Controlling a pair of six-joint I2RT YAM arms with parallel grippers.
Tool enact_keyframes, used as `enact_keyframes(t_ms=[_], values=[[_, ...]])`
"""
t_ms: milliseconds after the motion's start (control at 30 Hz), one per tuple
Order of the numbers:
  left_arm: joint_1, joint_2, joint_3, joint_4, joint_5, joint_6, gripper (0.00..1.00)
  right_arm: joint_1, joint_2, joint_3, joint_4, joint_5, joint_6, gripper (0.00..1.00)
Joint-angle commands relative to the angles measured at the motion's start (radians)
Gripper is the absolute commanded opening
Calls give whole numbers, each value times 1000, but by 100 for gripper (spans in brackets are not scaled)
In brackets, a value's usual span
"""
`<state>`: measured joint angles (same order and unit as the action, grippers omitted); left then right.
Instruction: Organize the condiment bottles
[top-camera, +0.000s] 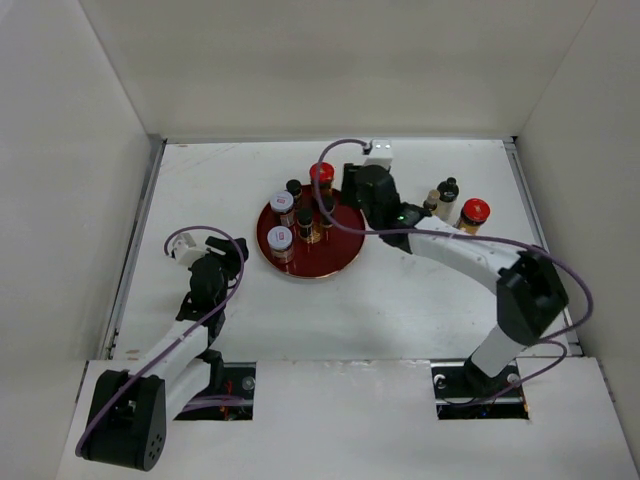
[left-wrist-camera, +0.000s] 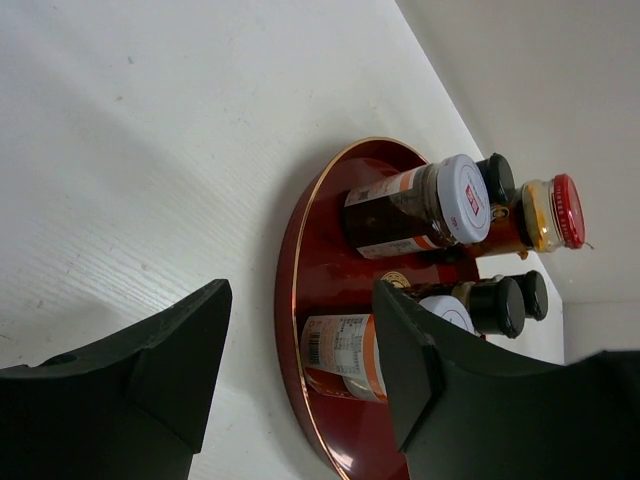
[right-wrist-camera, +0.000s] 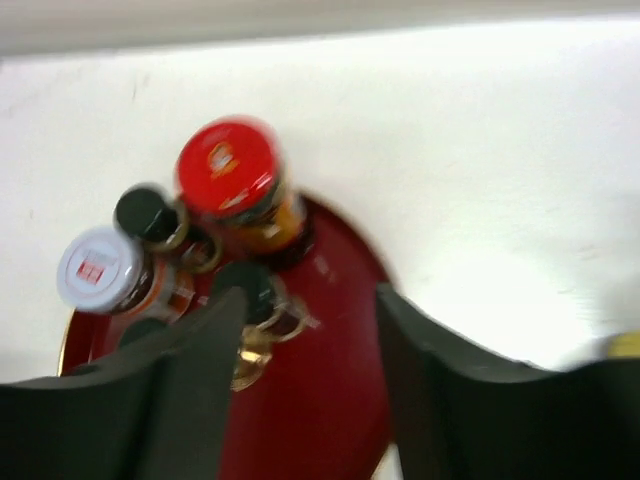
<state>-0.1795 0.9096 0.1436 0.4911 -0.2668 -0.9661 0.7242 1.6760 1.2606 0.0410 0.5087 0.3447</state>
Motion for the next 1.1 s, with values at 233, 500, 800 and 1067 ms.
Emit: enact_keyframes(t_ms=[233, 500, 800, 1067], values=[[-8, 3, 14, 55, 11, -2, 56, -272, -217, -168, -42, 186, -10, 61], [-11, -6, 14, 55, 3, 4, 56, -375, -151, -167, -38, 131, -26, 66], [-21, 0, 17, 56, -11, 7, 57, -388, -104, -168, -64, 111, 5, 57], [-22, 23, 21, 63, 0, 4, 57, -386, -79, -173, -75, 103, 31, 42]])
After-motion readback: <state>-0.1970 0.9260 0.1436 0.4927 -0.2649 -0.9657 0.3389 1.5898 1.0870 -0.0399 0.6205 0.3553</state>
